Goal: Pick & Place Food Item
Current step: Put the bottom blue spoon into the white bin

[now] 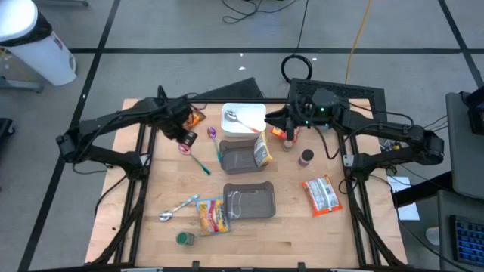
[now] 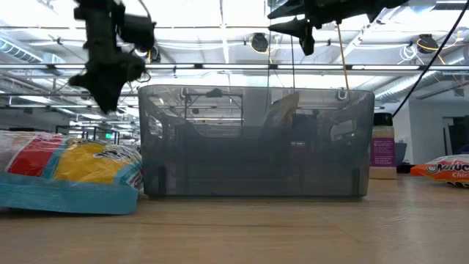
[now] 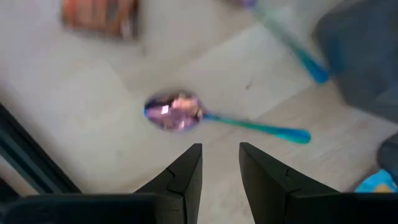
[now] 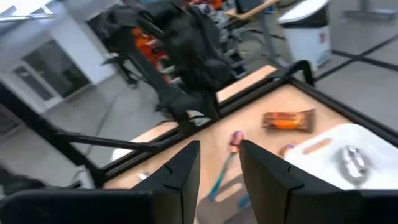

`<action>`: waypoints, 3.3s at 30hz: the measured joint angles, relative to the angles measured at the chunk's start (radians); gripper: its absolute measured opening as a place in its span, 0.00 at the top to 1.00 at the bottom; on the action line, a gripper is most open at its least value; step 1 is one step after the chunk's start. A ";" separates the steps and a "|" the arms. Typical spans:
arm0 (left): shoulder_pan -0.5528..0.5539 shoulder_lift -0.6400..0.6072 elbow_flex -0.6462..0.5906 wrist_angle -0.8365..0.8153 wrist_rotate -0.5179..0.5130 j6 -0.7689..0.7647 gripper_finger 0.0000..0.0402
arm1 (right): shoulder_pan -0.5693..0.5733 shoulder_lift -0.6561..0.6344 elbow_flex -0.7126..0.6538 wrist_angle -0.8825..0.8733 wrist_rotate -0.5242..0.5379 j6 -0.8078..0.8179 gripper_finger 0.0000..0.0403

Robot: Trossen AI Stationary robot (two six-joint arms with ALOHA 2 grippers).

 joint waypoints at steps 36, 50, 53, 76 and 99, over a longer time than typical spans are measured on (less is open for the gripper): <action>0.389 0.000 -0.210 0.202 0.049 0.302 0.53 | -0.028 0.009 0.000 0.010 0.000 0.129 0.76; 0.388 0.063 -0.210 0.236 0.151 0.401 0.36 | -0.028 0.009 0.000 0.010 0.000 0.130 0.76; 0.388 0.109 -0.210 0.234 0.175 0.418 0.39 | -0.023 0.009 0.000 0.010 0.001 0.132 0.76; 0.351 0.335 -0.209 0.238 0.285 0.499 0.48 | 0.010 0.009 0.000 0.007 0.000 0.129 0.77; 0.329 0.344 -0.208 0.303 0.261 0.438 0.89 | 0.010 0.009 0.000 0.006 0.000 0.129 0.78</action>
